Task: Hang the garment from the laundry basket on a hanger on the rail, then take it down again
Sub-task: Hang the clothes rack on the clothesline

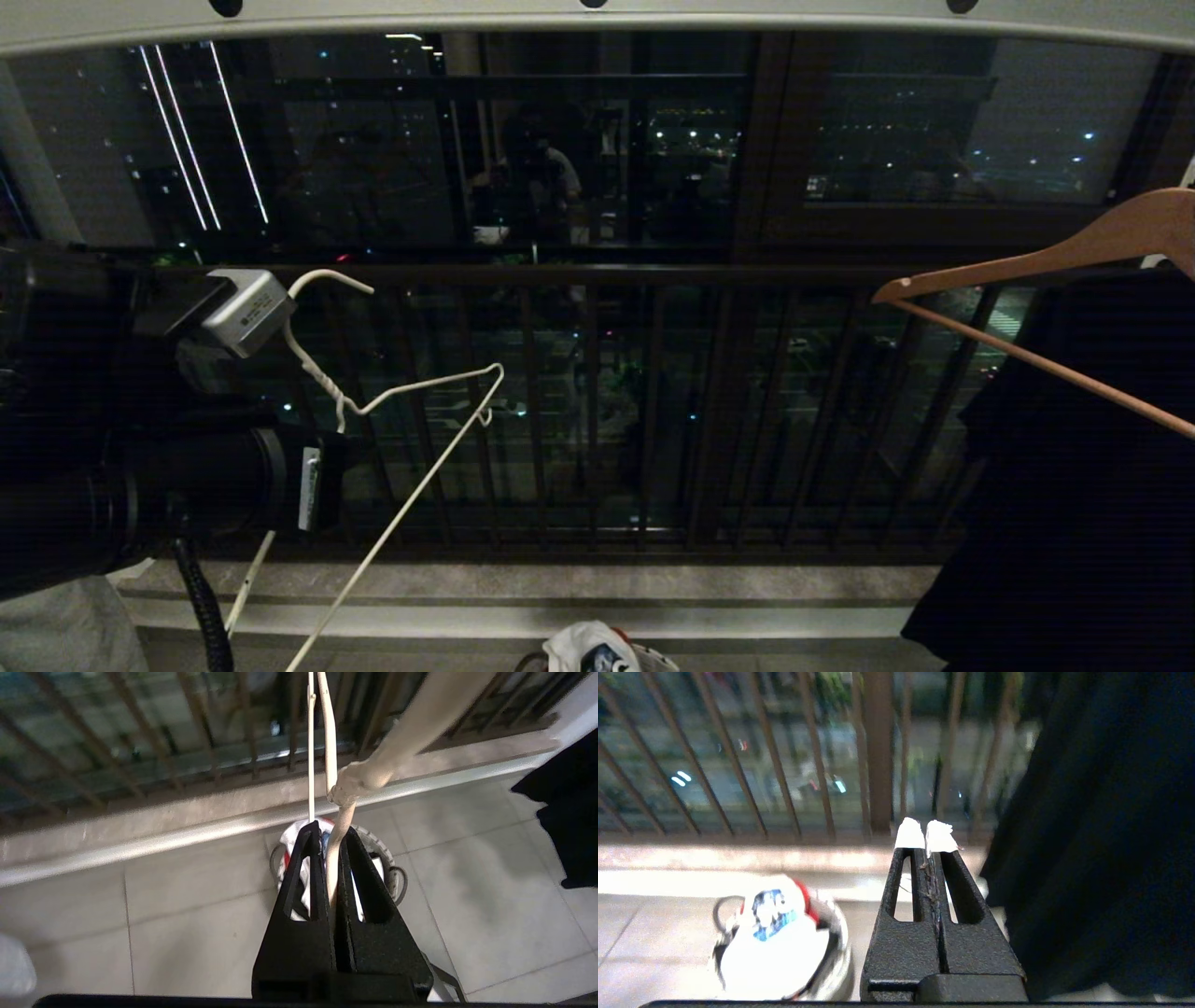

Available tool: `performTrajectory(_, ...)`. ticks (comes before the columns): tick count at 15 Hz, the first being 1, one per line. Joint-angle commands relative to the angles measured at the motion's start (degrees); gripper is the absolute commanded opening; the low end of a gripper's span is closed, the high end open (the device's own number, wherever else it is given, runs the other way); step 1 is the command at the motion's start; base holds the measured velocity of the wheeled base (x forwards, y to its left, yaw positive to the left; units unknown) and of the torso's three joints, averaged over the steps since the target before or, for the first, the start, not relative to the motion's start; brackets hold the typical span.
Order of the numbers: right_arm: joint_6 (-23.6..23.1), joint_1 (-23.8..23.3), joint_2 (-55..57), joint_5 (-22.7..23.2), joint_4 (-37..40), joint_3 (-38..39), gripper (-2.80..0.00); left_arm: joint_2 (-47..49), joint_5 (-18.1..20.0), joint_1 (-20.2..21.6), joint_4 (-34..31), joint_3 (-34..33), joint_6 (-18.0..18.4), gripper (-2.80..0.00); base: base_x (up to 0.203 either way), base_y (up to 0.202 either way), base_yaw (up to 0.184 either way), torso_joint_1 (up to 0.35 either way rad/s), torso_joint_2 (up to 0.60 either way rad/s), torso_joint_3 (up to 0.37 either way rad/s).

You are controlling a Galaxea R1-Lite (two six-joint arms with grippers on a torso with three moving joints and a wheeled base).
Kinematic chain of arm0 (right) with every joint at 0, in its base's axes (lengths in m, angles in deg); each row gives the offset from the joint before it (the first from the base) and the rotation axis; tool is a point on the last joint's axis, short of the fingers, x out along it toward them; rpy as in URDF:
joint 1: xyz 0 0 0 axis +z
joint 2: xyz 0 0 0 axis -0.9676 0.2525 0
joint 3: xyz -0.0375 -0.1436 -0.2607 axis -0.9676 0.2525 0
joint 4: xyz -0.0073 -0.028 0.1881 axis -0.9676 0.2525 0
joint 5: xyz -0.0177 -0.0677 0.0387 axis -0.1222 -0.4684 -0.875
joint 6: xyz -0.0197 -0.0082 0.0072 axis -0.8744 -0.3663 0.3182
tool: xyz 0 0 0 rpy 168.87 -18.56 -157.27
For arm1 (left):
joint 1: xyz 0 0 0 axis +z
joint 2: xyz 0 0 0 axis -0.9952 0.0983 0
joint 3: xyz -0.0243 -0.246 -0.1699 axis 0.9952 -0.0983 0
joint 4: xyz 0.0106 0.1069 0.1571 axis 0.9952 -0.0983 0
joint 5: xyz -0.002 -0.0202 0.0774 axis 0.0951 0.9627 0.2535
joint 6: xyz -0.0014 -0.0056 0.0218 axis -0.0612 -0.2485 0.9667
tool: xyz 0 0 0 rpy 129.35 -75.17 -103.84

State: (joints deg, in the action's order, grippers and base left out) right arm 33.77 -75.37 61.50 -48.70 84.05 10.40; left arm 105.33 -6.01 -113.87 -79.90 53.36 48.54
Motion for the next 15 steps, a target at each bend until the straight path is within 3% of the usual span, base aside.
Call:
performTrajectory(1, -1.23, 0.09, -1.16, 0.16, -4.71, 3.18, -2.8, -1.4, 1.32, -0.11, -0.07, 0.36, 0.26, -2.8, 0.0, 0.0, 0.0, 0.0, 0.0, 0.0)
performTrajectory(6, 0.26, 0.09, -1.16, -0.03, -4.88, 3.25, -2.8, -1.85, 6.93, -1.35, -1.19, 5.34, 0.46, -2.8, 0.0, 0.0, 0.0, 0.0, 0.0, 0.0)
performTrajectory(10, 0.24, 0.17, -1.16, -0.03, -4.88, 3.25, -2.8, 2.1, 8.59, -3.25, -5.92, 14.56, 0.48, -2.8, 0.0, 0.0, 0.0, 0.0, 0.0, 0.0)
performTrajectory(15, 0.26, 0.09, -1.16, -0.03, -4.88, 3.25, -2.8, 5.99, 8.62, -11.92, -10.94, 26.66, 0.26, -2.8, 0.0, 0.0, 0.0, 0.0, 0.0, 0.0)
